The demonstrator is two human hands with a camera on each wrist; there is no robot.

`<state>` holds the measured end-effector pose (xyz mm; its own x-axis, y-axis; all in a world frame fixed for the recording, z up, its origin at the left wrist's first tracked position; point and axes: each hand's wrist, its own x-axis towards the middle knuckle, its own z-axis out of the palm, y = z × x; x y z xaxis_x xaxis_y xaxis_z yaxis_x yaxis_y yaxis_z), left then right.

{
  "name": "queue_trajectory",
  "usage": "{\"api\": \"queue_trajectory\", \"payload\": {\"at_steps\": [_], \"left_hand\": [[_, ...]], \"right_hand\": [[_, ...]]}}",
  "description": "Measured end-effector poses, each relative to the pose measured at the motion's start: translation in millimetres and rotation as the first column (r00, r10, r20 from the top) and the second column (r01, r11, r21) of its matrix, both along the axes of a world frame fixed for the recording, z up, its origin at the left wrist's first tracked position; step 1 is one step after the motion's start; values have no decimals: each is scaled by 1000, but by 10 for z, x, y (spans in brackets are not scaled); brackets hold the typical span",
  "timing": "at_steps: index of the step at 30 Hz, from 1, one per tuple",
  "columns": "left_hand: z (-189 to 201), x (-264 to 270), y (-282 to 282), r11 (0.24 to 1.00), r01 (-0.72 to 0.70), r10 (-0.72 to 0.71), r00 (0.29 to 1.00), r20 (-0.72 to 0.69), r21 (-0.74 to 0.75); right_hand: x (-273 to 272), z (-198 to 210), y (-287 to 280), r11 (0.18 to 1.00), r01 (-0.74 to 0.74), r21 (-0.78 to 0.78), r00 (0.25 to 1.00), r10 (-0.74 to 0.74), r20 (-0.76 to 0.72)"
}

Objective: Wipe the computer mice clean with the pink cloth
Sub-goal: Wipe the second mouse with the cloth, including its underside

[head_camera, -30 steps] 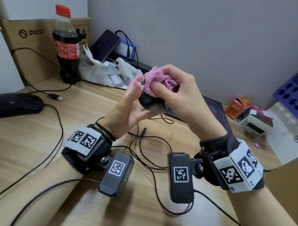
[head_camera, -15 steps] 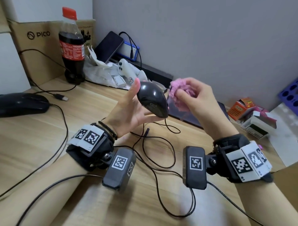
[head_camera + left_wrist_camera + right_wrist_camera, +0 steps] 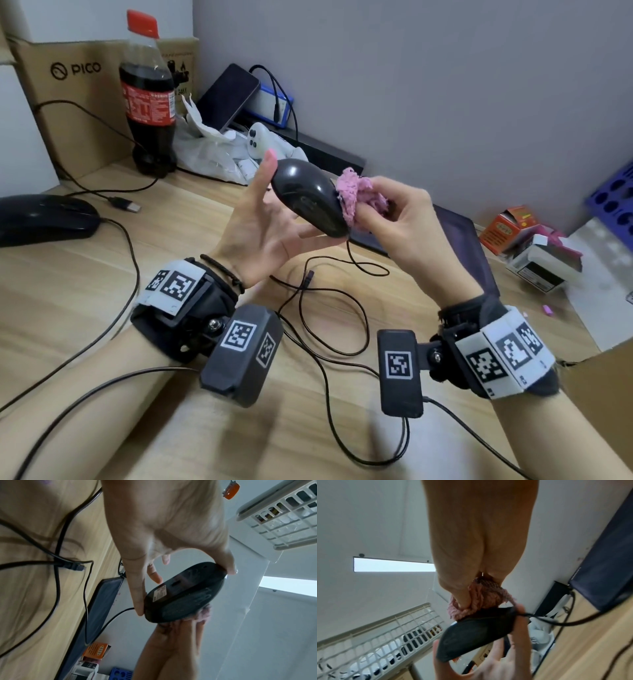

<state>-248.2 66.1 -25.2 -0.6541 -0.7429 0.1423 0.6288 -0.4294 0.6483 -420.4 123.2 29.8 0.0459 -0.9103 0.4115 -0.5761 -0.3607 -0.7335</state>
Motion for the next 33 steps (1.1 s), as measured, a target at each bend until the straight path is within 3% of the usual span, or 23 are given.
{"api": "queue_trajectory", "payload": {"at_steps": [8, 13, 19, 23, 26, 29, 33], "left_hand": [[-57, -13, -22, 1000, -10, 10, 1000, -12, 20], [-59, 24, -66, 1000, 12, -10, 995, -99, 18], [-66, 15, -40, 999, 29, -31, 996, -80, -25], [-28, -39, 8, 999, 19, -17, 999, 47, -37], [-22, -99, 35, 995, 29, -15, 990, 142, -100], [-8, -107, 33, 995, 16, -5, 994, 114, -102], [24, -15, -15, 996, 62, -63, 998, 0, -56]], "right_hand": [[-187, -158, 55, 998, 0, 69, 994, 7, -108], [-321, -306, 112, 966, 28, 258, 958, 48, -284], [-305, 29, 70, 988, 111, 109, 988, -98, -123], [-41, 289, -25, 998, -52, -45, 999, 52, -7], [140, 319, -145, 991, -124, -57, 989, 118, -90], [188, 282, -160, 991, -128, -51, 978, 117, -175], [56, 154, -51, 994, -104, -45, 993, 101, -57]]}}
